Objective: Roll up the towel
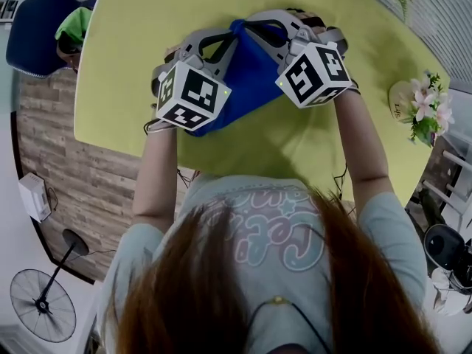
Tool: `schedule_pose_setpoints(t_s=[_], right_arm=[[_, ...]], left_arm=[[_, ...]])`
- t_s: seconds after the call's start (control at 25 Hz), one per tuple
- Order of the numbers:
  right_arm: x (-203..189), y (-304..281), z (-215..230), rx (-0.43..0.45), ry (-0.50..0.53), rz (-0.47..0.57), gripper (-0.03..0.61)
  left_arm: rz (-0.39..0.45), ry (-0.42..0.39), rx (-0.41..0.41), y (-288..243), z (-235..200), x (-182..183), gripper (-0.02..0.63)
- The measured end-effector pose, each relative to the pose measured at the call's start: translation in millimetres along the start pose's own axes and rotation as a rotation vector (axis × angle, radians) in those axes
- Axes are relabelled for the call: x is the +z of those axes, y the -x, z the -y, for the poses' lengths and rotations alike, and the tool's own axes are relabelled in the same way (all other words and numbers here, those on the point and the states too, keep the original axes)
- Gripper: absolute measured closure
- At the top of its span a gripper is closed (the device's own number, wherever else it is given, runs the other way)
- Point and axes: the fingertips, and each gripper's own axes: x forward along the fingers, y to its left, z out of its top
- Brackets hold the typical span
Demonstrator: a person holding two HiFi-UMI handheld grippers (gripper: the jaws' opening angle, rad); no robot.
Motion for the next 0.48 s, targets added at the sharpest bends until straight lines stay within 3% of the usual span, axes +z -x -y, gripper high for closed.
schedule_pose_setpoints(t_s=[0.48], right_arm=[[-23, -36, 2, -0.060, 0.010, -0.084, 0.566]], left_arm=[[-0.083, -0.027, 0.004, -22, -13, -25, 0.595]])
